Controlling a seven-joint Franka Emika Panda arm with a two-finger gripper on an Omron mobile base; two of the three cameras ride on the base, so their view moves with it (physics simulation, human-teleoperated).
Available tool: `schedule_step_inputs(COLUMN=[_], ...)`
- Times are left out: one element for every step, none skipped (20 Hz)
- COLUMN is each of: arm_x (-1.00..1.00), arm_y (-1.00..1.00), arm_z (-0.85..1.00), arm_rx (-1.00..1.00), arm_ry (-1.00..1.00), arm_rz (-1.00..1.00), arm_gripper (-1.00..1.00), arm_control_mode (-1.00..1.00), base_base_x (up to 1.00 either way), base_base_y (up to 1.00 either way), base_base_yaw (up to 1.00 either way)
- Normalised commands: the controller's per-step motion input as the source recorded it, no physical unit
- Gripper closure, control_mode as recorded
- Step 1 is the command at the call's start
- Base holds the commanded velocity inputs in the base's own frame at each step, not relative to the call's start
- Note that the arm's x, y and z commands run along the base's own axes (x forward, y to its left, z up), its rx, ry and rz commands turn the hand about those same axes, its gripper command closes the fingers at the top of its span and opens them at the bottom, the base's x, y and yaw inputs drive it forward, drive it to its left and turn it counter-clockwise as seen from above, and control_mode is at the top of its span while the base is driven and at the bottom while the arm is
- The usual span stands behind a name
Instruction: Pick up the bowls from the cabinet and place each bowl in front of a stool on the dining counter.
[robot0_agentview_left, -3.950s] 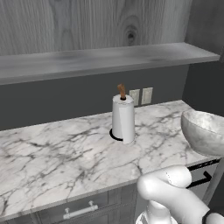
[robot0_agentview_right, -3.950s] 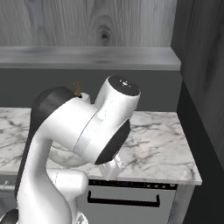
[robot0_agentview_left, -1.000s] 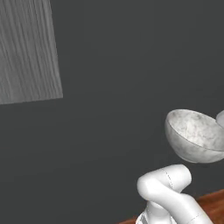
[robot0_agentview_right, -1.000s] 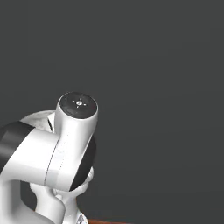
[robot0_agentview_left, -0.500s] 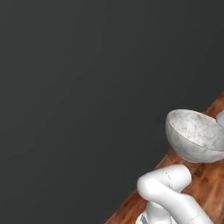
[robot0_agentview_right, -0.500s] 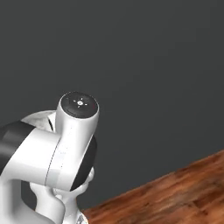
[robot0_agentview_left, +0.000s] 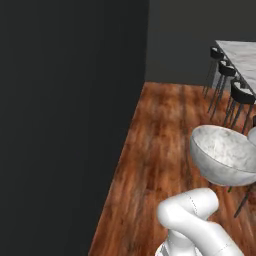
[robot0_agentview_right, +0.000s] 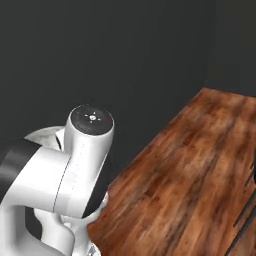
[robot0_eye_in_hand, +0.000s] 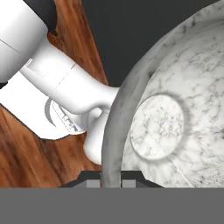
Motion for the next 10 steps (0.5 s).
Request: schedule_step_inputs(arm_x=[0.00, 0.00, 0.00, 0.00, 0.00, 0.00, 0.00, 0.00, 0.00, 0.00], arm_y=[0.00, 0.00, 0.00, 0.00, 0.00, 0.00, 0.00, 0.00, 0.00, 0.00], arm_z=[0.00, 0.00, 0.00, 0.00, 0.00, 0.00, 0.00, 0.00, 0.00, 0.00], arm_rx=[0.00, 0.00, 0.00, 0.00, 0.00, 0.00, 0.00, 0.00, 0.00, 0.00], arm_ry=[0.00, 0.00, 0.00, 0.00, 0.00, 0.00, 0.00, 0.00, 0.00, 0.00], arm_rz=[0.00, 0.00, 0.00, 0.00, 0.00, 0.00, 0.00, 0.00, 0.00, 0.00], arm_gripper=[1.00, 1.00, 1.00, 1.00, 1.00, 1.00, 1.00, 1.00, 1.00, 1.00], arm_control_mode=[1.00, 1.00, 1.00, 1.00, 1.00, 1.00, 1.00, 1.00, 1.00, 1.00], base_base_x=[0.39, 0.65, 0.79, 1.00, 1.00, 1.00, 1.00, 1.00, 1.00, 1.00], base_base_y=[-0.17, -0.14, -0.10, 0.00, 0.00, 0.00, -0.01, -0.06, 0.00, 0.00], base_base_yaw=[-0.75, -0.72, -0.71, -0.61, -0.29, -0.21, -0.21, -0.21, -0.22, -0.22])
